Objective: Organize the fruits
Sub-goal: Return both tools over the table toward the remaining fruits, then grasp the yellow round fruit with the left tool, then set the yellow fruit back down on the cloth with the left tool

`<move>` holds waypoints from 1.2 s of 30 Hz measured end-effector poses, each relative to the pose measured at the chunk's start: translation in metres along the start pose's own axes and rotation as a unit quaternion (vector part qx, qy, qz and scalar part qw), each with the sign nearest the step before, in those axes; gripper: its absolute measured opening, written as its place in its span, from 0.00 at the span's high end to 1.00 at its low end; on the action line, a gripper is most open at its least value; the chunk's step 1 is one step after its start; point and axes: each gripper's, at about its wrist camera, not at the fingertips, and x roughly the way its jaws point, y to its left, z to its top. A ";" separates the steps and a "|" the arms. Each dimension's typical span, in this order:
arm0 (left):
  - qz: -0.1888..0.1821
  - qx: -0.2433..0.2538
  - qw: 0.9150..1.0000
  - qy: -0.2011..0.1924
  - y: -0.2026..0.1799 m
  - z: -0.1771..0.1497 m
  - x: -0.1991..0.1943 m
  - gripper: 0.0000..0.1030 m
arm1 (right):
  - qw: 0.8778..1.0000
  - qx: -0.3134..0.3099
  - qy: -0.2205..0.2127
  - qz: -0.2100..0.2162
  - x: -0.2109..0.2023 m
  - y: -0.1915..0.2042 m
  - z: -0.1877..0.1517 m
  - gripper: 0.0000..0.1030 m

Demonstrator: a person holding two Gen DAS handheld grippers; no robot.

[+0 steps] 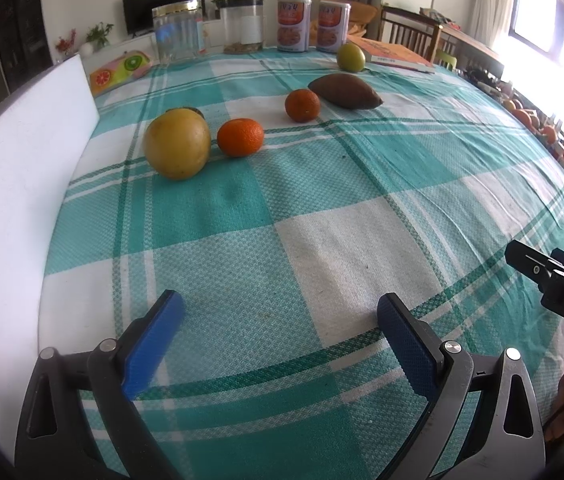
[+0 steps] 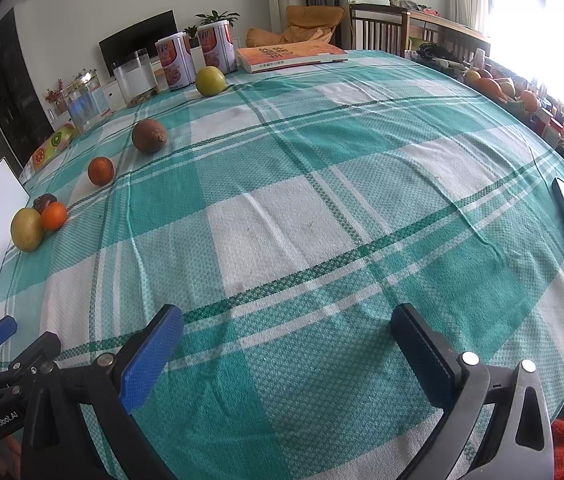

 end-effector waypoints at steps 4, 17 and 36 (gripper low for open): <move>0.016 -0.114 0.993 -0.019 0.034 0.016 -0.005 0.05 | 1.000 -0.001 0.000 -0.001 0.000 0.000 0.001 0.00; 0.049 -0.218 0.974 -0.026 0.090 0.064 0.038 0.06 | 1.000 -0.001 0.000 -0.001 0.000 0.001 0.001 0.00; -0.067 -0.051 0.996 0.018 0.007 -0.011 -0.035 0.52 | 1.000 -0.001 0.001 -0.001 0.001 0.001 0.000 0.00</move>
